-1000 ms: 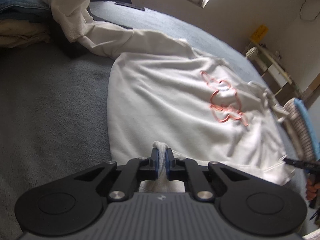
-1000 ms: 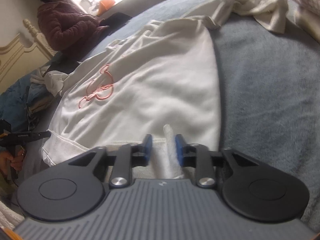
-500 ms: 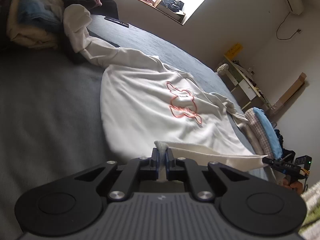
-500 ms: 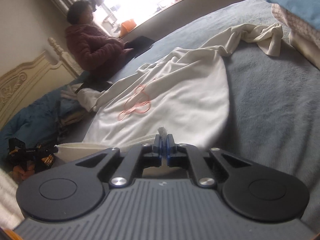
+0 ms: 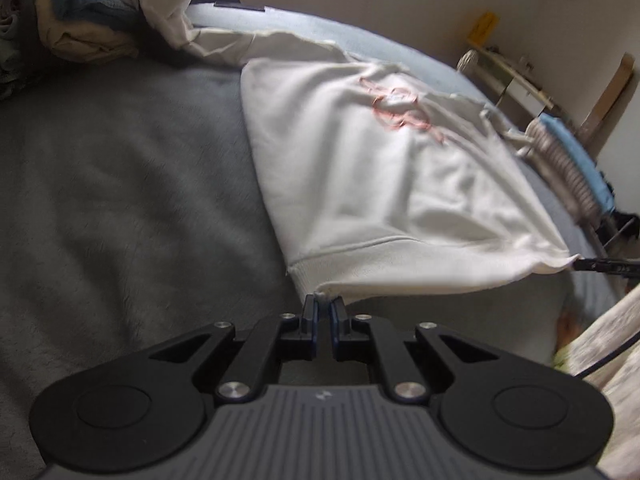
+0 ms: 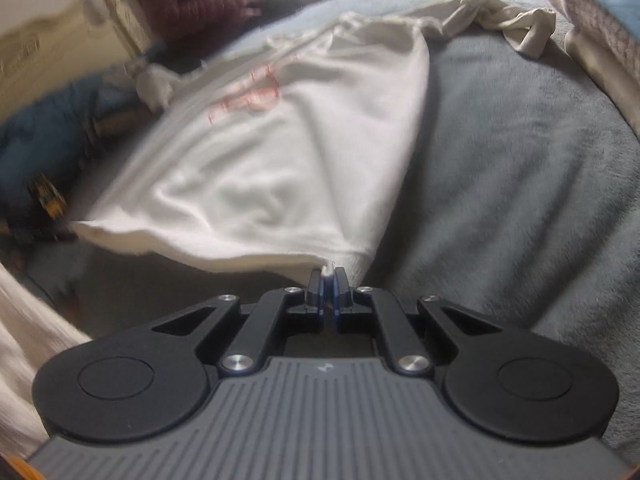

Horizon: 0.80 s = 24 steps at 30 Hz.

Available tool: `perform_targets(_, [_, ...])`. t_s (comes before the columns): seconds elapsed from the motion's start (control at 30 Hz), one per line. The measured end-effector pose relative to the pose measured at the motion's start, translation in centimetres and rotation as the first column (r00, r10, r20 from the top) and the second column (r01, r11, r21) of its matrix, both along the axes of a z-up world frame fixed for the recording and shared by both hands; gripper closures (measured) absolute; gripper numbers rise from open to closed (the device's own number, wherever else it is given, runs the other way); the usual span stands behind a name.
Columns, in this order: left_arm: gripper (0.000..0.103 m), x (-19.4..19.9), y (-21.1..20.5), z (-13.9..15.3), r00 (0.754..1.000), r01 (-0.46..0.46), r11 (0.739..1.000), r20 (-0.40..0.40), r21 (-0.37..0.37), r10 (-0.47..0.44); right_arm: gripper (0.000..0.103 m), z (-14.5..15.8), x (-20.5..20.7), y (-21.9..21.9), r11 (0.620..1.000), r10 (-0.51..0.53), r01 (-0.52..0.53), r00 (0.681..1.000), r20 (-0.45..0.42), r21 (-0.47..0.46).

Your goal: Fold clothes

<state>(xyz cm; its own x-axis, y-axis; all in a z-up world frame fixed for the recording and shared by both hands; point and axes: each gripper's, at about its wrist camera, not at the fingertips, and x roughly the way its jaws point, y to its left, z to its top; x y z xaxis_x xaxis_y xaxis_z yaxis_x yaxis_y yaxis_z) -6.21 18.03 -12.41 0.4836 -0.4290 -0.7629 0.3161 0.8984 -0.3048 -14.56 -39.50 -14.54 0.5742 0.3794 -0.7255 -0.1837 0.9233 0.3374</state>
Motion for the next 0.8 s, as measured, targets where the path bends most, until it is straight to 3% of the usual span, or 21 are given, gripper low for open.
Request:
perform_targets(0.17, [0.100,-0.7,0.0,-0.7,1.000,0.024,0.998,-0.012,0.066,-0.023,0.101,-0.6,-0.7,0.6,0.996,0.028,-0.029,1.000,-0.013,-0.079])
perform_targets(0.3, [0.099,-1.0,1.3,-0.9,0.999,-0.014,0.997,-0.049,0.077,0.018,0.100,-0.7,-0.9,0.6,0.991,0.035,-0.041,0.998,-0.051,-0.127])
perform_targets(0.47, [0.097,-1.4,3.5,1.1,0.995,-0.083,0.993,-0.041,0.081,0.087,0.099,1.4,-2.1,-2.5,0.984,-0.065,0.057,0.997,-0.040,-0.168])
perform_targets(0.53, [0.093,-0.9,3.3,2.3,0.996,-0.084,0.995,-0.011,0.057,0.085,0.099,2.5,-2.0,-2.9,0.988,-0.080,0.077,0.997,-0.012,-0.137])
perform_targets(0.63, [0.089,0.6,0.9,3.0,1.000,-0.019,1.000,0.022,0.003,0.018,0.097,3.5,0.1,0.1,0.996,0.029,-0.026,0.999,0.028,-0.088])
perform_targets(0.7, [0.085,1.9,-1.8,2.7,0.999,0.048,0.999,0.024,-0.013,-0.048,0.097,3.4,2.1,3.8,0.988,0.151,-0.148,0.987,0.059,-0.054])
perform_targets(0.8, [0.085,2.8,-5.6,1.2,0.991,0.133,0.989,-0.004,0.062,-0.133,0.097,2.8,5.1,9.8,0.941,0.339,-0.336,0.937,0.088,-0.047])
